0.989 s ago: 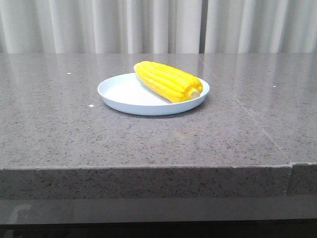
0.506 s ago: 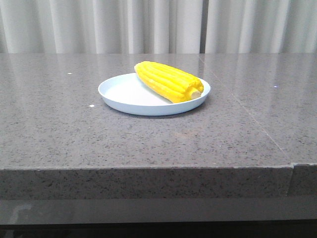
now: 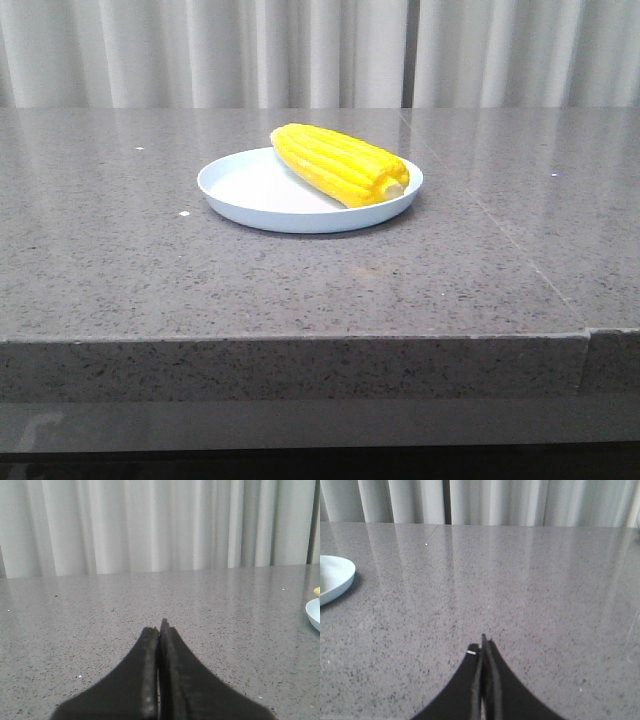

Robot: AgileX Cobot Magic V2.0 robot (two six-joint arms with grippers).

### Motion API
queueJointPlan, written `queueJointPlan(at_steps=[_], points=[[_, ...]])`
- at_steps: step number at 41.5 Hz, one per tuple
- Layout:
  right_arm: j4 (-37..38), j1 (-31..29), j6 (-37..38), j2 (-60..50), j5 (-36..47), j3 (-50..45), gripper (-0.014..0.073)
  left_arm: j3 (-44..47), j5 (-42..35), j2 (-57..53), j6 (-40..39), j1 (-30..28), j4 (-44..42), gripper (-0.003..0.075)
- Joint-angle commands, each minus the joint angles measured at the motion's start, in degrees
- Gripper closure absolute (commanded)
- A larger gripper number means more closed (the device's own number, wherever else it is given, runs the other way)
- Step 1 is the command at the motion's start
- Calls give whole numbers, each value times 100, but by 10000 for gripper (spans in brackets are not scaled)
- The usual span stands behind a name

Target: Place corn on plate with both arms

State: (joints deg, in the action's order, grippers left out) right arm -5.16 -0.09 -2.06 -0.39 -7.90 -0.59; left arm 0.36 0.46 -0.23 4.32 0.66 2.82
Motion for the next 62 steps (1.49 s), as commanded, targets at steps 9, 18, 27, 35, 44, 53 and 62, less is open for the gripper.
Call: queueJointPlan(at_steps=[9, 18, 27, 35, 44, 53, 62], points=[[-91, -47, -10, -90, 735, 2, 662, 10, -481, -111, -53, -13, 49, 740], [-91, -47, 26, -90, 916, -4, 662, 10, -481, -111, -53, -13, 49, 740], [418, -47, 485, -95, 1167, -4, 662, 10, -481, -111, -53, -13, 49, 740], [436, -47, 533, -95, 1154, -4, 662, 10, -481, -111, -53, -13, 49, 740], [435, -47, 533, -90, 1127, -4, 662, 10, -481, -111, -53, -13, 49, 741], [435, -47, 533, -90, 1127, -4, 662, 10, -481, -111, -53, -13, 49, 741], [435, -47, 533, -90, 1127, -4, 662, 10, -481, -111, -53, -13, 49, 740]])
